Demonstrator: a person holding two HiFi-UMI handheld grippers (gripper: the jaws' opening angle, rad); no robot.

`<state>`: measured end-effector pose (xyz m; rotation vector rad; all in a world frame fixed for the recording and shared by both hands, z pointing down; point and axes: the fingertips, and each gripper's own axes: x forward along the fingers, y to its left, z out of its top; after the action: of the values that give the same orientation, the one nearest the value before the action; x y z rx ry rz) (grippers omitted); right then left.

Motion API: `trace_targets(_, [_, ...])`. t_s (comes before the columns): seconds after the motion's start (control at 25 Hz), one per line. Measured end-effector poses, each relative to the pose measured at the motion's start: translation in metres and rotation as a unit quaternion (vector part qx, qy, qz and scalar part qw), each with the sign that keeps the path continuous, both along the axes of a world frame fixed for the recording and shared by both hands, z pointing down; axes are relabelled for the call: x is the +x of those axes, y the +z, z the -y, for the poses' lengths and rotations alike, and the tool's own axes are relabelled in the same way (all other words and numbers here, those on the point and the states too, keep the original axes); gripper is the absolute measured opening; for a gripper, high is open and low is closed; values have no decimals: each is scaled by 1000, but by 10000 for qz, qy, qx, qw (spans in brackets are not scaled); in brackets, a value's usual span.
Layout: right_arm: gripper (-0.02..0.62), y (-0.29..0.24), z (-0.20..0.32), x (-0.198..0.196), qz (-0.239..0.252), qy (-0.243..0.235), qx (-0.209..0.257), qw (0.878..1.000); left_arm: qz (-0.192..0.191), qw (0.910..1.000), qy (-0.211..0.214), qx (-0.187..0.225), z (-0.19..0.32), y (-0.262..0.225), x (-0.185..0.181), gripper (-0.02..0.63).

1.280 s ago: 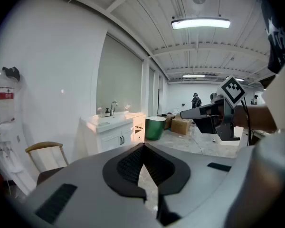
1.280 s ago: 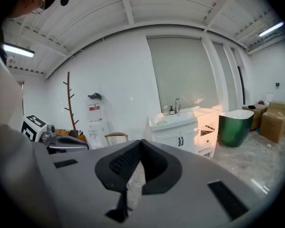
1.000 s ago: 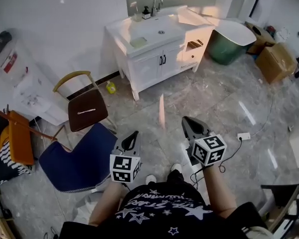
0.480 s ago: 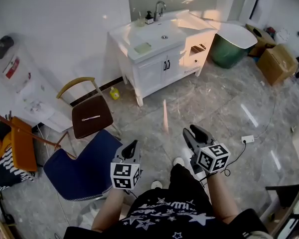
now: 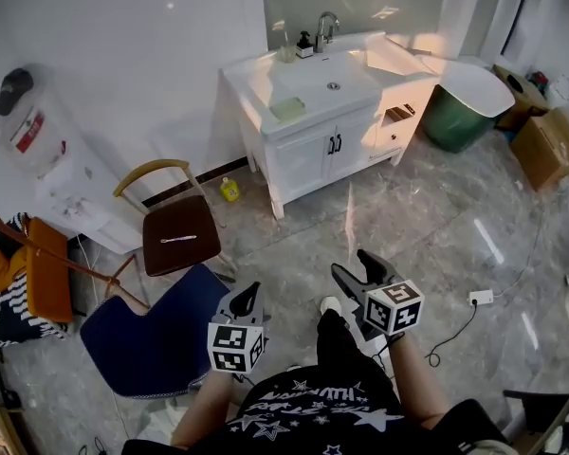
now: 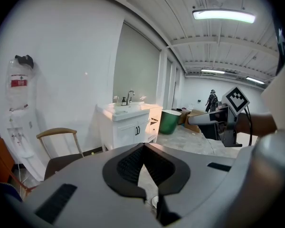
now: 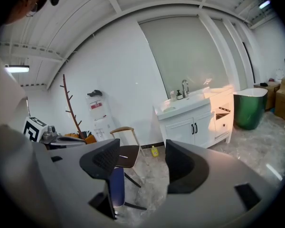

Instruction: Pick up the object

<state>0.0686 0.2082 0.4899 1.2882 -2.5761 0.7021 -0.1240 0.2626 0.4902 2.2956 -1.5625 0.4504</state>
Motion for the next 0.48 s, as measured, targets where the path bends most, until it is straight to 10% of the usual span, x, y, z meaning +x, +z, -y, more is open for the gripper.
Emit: trace_targets(0.48, [295,-9,191,51,160,-529,-19,9985,190,9986,-488,111,179,-21,54,15])
